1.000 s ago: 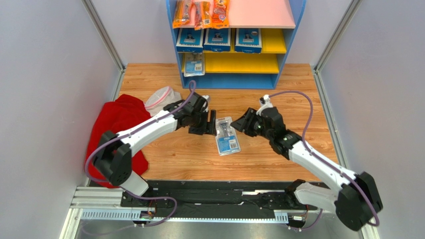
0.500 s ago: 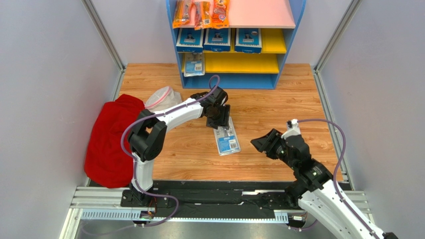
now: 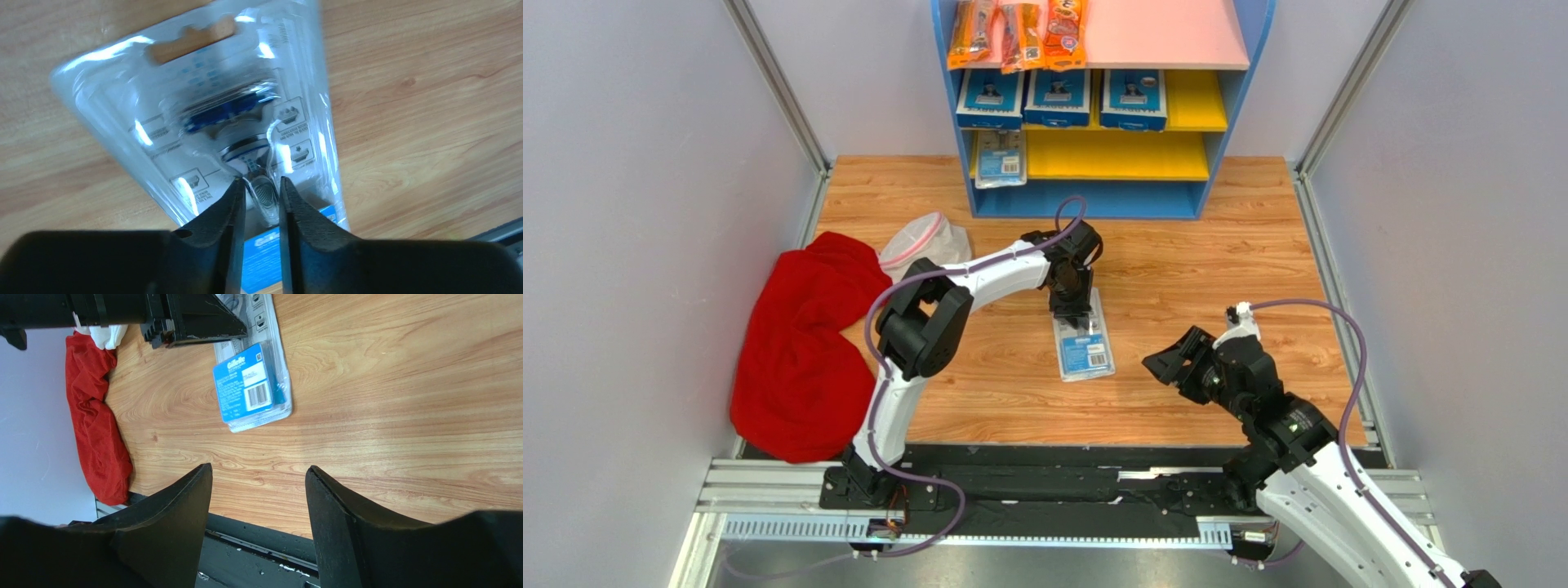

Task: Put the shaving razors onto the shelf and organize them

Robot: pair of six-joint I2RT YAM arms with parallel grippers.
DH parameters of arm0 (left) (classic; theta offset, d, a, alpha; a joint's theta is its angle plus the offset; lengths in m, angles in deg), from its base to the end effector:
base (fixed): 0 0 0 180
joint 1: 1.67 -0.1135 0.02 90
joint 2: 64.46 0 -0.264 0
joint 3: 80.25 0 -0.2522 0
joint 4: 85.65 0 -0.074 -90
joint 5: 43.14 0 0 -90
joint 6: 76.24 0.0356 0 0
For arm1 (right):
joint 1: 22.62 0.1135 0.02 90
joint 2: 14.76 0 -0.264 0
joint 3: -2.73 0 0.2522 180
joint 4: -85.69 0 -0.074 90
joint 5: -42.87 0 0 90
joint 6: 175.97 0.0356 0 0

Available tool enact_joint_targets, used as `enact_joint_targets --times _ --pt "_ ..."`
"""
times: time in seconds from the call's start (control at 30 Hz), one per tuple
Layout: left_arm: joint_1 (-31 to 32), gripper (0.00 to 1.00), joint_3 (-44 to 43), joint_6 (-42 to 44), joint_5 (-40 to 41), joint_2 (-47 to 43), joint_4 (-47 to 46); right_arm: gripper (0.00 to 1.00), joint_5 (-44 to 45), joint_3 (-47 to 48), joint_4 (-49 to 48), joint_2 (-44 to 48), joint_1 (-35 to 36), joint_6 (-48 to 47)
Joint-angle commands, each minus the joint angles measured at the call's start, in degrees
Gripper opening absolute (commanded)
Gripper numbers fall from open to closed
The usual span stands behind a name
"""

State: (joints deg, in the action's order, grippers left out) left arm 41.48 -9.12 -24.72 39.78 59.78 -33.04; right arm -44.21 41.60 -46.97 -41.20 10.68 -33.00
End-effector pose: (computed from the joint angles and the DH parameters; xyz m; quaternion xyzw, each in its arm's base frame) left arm 0.3273 -0.3128 0.1635 0.0517 0.9784 -0.1705 0.1046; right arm 0.1011 0.0642 0.2226 0.1630 0.8713 0.2996 0.3528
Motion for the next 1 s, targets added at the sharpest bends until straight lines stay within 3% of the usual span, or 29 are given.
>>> enact_joint_targets --times 0.0,0.03,0.07,0.23,0.43,0.77,0.97 --pt "0.26 0.18 -4.46 -0.28 0.48 3.89 4.12 0.61 -1.07 -0.58 -2.56 0.16 -0.08 0.73" --pt "0.26 0.04 -5.25 -0.28 0.48 4.25 5.26 0.61 -1.33 -0.76 -2.64 0.24 0.01 0.82" --pt "0.26 0.0 -6.13 -0.02 0.57 4.86 5.71 0.61 -1.51 -0.84 -2.73 0.16 0.01 0.91" --pt "0.26 0.0 -4.74 0.42 -0.31 2.76 5.1 0.62 -7.21 -1.72 -5.37 -2.2 0.01 0.64" --pt "-0.35 0.0 0.88 -3.26 -4.35 -6.02 -0.16 0.63 -9.16 -3.91 -12.56 -5.2 0.28 2.66" --pt "-2.64 0.0 12.3 -18.62 -17.52 -20.43 -17.21 0.63 -3.36 -5.15 -19.96 -3.36 2.47 3.02" --pt "-3.96 0.0 16.45 -29.1 -24.91 -22.47 -31.02 0.63 3.84 -4.45 -20.31 -1.16 7.74 1.35"
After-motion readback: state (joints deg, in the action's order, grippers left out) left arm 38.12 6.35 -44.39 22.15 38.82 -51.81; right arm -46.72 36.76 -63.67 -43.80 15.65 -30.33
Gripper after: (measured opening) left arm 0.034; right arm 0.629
